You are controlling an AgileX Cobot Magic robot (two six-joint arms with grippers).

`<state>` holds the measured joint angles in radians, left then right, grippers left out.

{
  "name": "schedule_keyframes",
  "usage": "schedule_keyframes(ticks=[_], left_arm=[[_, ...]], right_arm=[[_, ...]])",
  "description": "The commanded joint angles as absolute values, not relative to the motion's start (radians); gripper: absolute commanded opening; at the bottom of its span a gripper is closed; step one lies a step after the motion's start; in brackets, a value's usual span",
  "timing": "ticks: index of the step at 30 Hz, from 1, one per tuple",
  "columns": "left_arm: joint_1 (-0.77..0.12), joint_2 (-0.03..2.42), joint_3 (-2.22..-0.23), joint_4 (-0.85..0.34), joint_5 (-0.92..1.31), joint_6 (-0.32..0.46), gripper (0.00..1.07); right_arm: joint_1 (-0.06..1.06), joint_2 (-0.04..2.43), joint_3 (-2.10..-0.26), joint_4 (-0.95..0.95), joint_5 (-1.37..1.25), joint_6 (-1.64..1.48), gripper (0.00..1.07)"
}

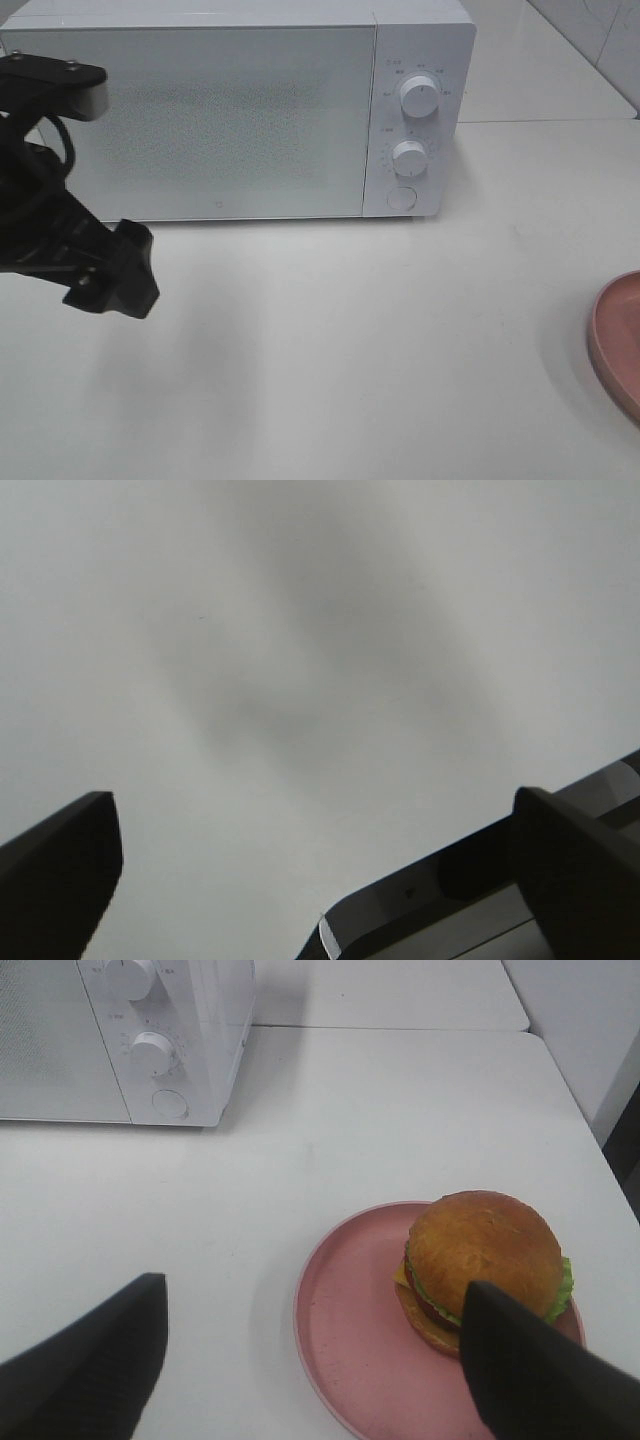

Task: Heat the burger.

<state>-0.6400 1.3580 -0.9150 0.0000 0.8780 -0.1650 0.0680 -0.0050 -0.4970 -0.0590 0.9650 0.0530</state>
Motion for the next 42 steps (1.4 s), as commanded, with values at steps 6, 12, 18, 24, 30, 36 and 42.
schedule_keyframes(ticks=[6, 12, 18, 24, 30, 36, 42], left_arm=[[-0.369, 1.321, -0.92, -0.123, 0.988, -0.049, 0.98], [-0.18, 1.275, -0.898, -0.168, 1.064, 0.033, 0.98], [-0.099, 1.169, -0.79, -0.176, 1.06, 0.025, 0.98], [-0.096, 1.065, -0.723, -0.163, 1.088, 0.025, 0.98], [-0.096, 0.907, -0.652, -0.128, 1.132, 0.025, 0.98], [-0.096, 0.74, -0.572, -0.112, 1.122, 0.037, 0.98], [-0.097, 0.587, -0.519, -0.11, 1.071, 0.035, 0.98]], right_arm=[[0.06, -0.031, -0.494, -0.06, 0.962, 0.052, 0.76], [0.06, -0.031, -0.494, -0.06, 0.962, 0.052, 0.76], [0.06, -0.031, -0.494, -0.06, 0.962, 0.052, 0.76], [0.06, -0.031, -0.494, -0.06, 0.962, 0.052, 0.76], [0.06, -0.031, -0.494, -0.06, 0.962, 0.052, 0.76], [0.06, -0.031, -0.494, -0.06, 0.962, 0.052, 0.76], [0.06, -0.031, -0.494, -0.06, 0.962, 0.053, 0.76]])
